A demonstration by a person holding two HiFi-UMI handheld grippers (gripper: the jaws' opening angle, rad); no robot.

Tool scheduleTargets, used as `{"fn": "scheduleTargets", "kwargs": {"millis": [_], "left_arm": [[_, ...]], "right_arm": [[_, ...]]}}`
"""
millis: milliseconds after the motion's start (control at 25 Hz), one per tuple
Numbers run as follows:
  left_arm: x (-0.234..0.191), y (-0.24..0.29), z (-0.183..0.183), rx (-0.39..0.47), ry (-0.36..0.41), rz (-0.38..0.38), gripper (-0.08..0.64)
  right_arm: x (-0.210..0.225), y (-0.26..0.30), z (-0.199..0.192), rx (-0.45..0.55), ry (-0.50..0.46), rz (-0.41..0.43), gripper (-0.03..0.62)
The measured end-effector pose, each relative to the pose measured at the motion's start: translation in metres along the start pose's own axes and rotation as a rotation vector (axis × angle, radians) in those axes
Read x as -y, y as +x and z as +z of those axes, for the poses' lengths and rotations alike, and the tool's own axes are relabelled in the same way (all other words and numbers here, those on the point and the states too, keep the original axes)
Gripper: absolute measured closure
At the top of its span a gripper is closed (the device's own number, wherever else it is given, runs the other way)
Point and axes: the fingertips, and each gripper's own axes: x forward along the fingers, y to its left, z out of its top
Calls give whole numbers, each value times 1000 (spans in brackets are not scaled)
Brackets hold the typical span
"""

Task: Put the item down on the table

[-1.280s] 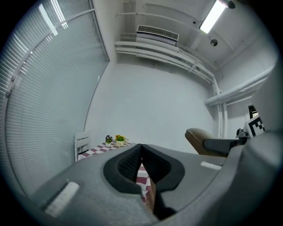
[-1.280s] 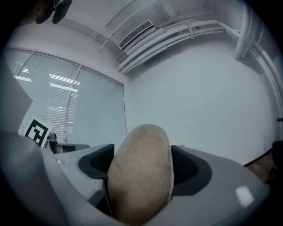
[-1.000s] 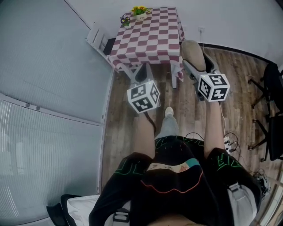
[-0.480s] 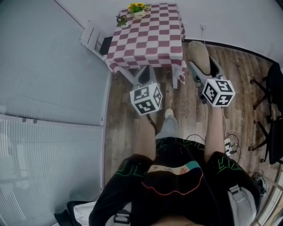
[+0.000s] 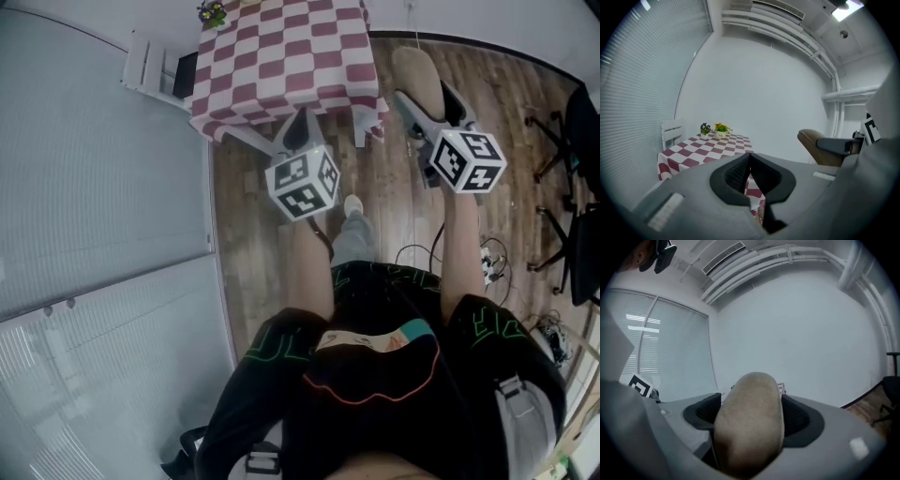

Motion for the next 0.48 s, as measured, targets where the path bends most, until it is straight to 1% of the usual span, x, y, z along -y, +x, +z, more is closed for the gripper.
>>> {"fn": "scheduleTargets", "kwargs": {"millis": [160,320,480], "left_arm": [[-18,36,8,-1,-59,0,551],[-42,66,20,15,-96,7,551],[-73,89,21,32,-134,56,551]], "right_arm": [[1,38,22,-13,-52,1,189],[-2,74,33,-17,-70,10,189],[-3,102,37,-18,-103,18,189]]}}
